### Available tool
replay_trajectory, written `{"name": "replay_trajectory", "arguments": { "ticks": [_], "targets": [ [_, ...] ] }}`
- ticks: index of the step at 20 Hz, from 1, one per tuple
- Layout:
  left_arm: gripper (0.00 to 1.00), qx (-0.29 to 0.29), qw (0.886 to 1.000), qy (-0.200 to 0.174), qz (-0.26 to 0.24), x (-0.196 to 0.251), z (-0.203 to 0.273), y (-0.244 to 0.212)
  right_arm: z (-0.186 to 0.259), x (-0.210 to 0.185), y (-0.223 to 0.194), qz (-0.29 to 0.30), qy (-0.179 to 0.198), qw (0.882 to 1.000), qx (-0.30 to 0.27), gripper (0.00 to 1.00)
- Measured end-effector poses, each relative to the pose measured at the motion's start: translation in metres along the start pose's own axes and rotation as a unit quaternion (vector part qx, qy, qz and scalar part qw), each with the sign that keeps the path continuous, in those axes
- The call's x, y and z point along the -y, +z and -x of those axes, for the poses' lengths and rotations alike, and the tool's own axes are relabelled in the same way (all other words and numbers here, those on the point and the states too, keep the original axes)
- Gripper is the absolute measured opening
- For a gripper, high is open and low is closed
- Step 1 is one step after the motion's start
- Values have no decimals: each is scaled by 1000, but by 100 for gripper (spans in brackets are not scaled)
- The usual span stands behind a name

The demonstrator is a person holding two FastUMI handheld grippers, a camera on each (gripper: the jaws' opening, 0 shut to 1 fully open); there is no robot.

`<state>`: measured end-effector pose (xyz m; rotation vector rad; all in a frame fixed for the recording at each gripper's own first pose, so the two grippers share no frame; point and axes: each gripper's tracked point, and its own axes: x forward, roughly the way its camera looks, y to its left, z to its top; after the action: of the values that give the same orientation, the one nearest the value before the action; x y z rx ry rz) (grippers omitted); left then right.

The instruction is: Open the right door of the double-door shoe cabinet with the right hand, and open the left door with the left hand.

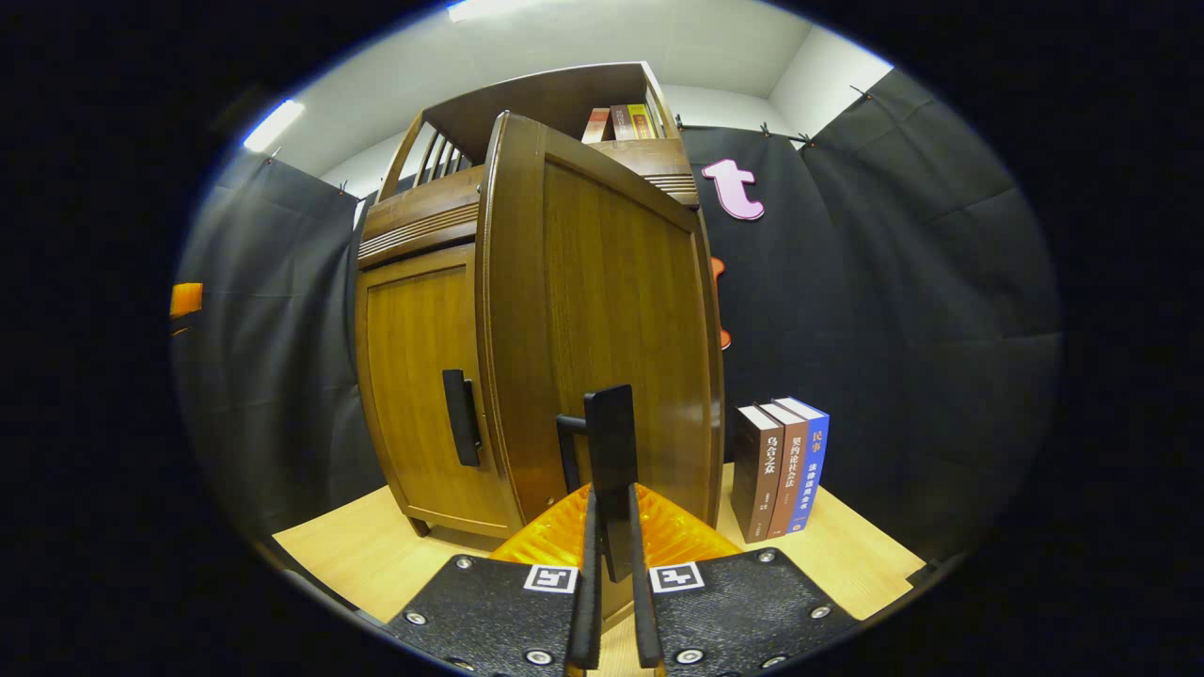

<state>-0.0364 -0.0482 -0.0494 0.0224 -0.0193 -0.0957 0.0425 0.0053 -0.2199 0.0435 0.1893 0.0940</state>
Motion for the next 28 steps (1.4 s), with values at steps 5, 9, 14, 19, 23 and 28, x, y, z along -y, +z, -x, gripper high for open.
{"name": "replay_trajectory", "arguments": {
  "ticks": [5, 9, 14, 19, 23, 28],
  "targets": [
    [99, -1, 1000, -8, 1, 12, -4, 1, 11, 22, 1, -1, -19, 1000, -3, 11],
    [99, -8, 1000, -8, 3, 17, -11, -6, 18, 43, 4, 2, -42, 999, 3, 9],
    [97, -17, 1000, -2, 5, 18, -25, -15, 23, 66, 6, 17, -68, 998, 5, 6],
    [99, -24, 1000, 4, 2, 24, -48, -31, 25, 85, 8, 15, -75, 997, 4, 5],
    [97, -34, 999, -4, 10, 42, -70, -47, 32, 106, 20, 18, -87, 996, 19, 5],
    [96, -44, 999, -14, 8, 69, -96, -67, 37, 136, 22, 12, -103, 994, 20, 4]
  ]
}}
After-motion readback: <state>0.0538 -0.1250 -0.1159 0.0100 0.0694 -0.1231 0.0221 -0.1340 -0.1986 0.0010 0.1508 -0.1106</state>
